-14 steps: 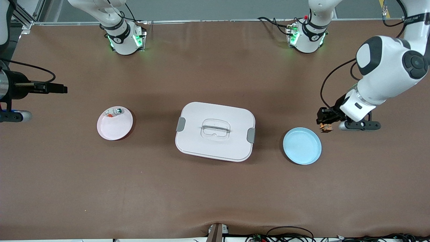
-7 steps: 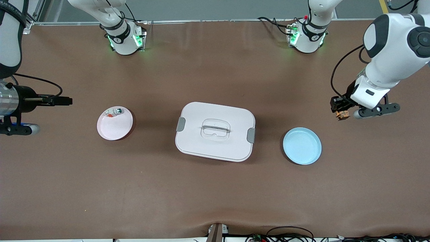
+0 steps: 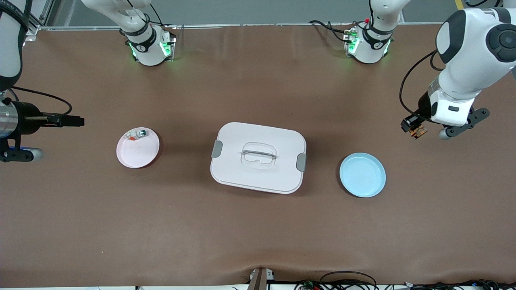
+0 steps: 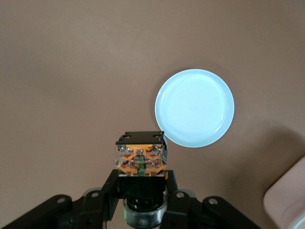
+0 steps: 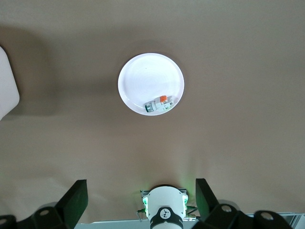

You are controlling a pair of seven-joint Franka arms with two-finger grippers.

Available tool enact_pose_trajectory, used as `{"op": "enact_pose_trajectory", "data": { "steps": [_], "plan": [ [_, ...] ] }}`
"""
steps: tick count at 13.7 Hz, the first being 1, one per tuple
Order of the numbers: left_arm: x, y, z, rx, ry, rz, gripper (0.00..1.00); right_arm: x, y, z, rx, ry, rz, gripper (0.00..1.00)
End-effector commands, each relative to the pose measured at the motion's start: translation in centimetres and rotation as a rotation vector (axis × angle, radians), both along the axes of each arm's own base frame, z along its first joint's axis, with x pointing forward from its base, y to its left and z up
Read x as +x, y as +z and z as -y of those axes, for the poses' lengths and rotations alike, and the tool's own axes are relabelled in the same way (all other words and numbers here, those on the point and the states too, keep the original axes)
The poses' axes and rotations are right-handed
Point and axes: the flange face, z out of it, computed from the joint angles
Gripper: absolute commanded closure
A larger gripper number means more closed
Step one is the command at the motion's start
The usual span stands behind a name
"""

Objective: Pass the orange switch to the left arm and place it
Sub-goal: 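Carry the switch with the left gripper over the light-blue plate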

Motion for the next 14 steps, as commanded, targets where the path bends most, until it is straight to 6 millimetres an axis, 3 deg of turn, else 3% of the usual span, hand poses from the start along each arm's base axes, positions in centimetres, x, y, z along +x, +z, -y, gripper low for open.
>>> {"op": "enact_pose_trajectory", "data": {
  "steps": [1,3,8,11,14],
  "plan": [
    [0.3,0.4,0.3,-0.033,0.181,0.016,1.00,-0.2,1.1,1.0,-0.014,-0.010,0.015,0.00],
    [0.7,0.6,0.5,-0.055,0.320,0.047,1.00,-0.3,1.4,1.4,-0.015,-0.019,0.019,0.00],
    [1.4,-0.1,1.6,-0.122,0.613,0.118,1.00,-1.5,5.1,2.1,-0.017,-0.035,0.105,0.00],
    [2.2,-2.0,1.3,-0.166,0.802,0.138,1.00,-1.6,6.5,2.3,-0.027,-0.062,0.160,0.00],
    [2.3,-4.6,1.6,-0.163,0.830,0.146,1.00,-2.2,7.4,2.1,-0.025,-0.057,0.170,0.00]
  ]
}}
